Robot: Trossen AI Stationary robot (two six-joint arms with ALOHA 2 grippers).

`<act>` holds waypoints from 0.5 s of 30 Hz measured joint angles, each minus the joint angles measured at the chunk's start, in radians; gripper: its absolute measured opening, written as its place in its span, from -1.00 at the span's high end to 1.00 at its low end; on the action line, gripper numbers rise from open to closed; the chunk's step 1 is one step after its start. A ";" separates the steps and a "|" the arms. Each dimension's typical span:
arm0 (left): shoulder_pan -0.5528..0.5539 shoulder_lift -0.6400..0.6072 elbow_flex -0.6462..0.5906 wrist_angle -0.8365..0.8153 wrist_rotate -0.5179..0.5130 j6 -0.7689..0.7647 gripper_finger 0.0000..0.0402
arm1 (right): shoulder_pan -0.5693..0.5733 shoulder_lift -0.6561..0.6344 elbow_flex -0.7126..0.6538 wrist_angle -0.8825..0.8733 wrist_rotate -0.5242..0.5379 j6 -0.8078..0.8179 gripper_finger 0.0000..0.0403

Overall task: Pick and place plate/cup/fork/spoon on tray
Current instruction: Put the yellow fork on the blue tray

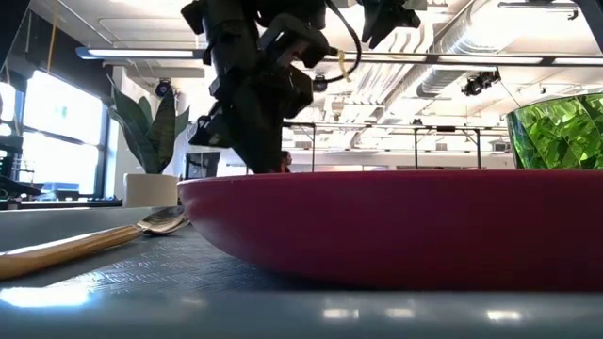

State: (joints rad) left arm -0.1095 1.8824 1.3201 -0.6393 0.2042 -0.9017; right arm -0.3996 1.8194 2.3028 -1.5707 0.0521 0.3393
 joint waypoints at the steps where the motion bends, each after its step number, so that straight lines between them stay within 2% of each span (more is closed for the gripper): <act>1: 0.004 -0.010 0.000 -0.007 -0.001 0.008 0.65 | 0.000 0.000 0.000 0.000 0.000 0.003 0.46; 3: 0.013 -0.035 0.000 -0.032 -0.001 0.029 0.65 | 0.001 0.000 0.000 0.000 -0.009 0.025 0.46; 9: 0.044 -0.115 0.000 -0.093 -0.011 0.105 0.65 | 0.019 0.000 0.000 0.000 -0.142 0.093 0.46; 15: 0.067 -0.199 0.000 -0.183 -0.094 0.190 0.65 | 0.106 0.000 0.000 0.000 -0.162 0.159 0.46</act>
State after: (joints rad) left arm -0.0424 1.6834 1.3197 -0.8225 0.1100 -0.7120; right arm -0.2937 1.8194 2.3028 -1.5710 -0.1099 0.4979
